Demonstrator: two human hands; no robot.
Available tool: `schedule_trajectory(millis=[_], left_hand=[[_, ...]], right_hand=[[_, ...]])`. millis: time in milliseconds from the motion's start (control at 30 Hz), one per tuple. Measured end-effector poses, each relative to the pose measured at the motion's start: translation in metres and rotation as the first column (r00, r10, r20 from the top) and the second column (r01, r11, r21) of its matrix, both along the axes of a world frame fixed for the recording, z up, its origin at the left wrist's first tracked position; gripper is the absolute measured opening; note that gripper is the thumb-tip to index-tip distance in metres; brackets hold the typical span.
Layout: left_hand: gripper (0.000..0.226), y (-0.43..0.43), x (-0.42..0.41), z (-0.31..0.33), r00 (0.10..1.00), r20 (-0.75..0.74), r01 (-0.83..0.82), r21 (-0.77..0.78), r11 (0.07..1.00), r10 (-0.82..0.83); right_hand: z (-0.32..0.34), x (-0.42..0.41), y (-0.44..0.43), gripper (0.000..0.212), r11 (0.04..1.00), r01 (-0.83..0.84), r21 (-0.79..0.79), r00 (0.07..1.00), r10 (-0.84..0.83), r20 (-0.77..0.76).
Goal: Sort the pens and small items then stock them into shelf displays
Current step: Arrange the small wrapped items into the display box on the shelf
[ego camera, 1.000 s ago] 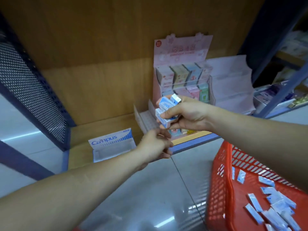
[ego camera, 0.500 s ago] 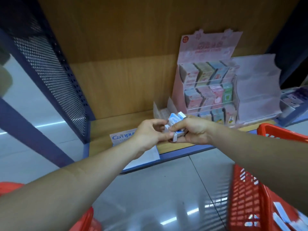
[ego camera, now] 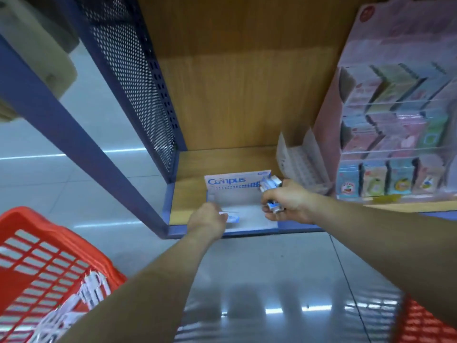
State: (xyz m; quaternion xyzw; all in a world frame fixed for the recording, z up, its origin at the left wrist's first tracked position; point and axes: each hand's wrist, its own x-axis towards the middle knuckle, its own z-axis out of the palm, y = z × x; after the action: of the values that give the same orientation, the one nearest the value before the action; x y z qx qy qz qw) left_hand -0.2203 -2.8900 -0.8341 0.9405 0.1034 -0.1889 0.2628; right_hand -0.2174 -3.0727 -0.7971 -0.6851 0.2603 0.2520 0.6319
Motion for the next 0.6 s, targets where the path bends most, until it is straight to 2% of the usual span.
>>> schedule_trajectory(millis=[167, 267, 333, 500, 600], left_hand=[[0.027, 0.0, -0.001, -0.015, 0.999, -0.05, 0.017, 0.179, 0.984, -0.008], [0.022, -0.007, -0.01, -0.024, 0.998, 0.037, -0.062, 0.197, 0.978, 0.056], [0.024, -0.012, -0.017, -0.031, 0.99, 0.095, -0.12, 0.134, 0.984, 0.108], [0.019, -0.01, -0.043, -0.037, 0.975, 0.065, -0.204, -0.094, 0.974, 0.211], [0.014, -0.003, -0.052, -0.038, 0.916, 0.111, -0.351, -0.238, 0.905, 0.385]], right_hand=[[-0.024, -0.011, 0.008, 0.023, 0.995, -0.025, 0.098, 0.999, 0.029, -0.036], [-0.032, -0.016, 0.003, 0.029, 0.991, -0.02, 0.129, 1.0, 0.021, -0.006], [-0.036, -0.021, -0.001, 0.027, 0.994, -0.037, 0.1, 0.999, 0.037, 0.003], [-0.04, -0.035, -0.015, 0.02, 0.992, 0.001, 0.129, 1.0, -0.001, 0.001], [-0.044, -0.039, -0.018, 0.02, 0.989, 0.025, 0.148, 1.0, -0.026, 0.009]])
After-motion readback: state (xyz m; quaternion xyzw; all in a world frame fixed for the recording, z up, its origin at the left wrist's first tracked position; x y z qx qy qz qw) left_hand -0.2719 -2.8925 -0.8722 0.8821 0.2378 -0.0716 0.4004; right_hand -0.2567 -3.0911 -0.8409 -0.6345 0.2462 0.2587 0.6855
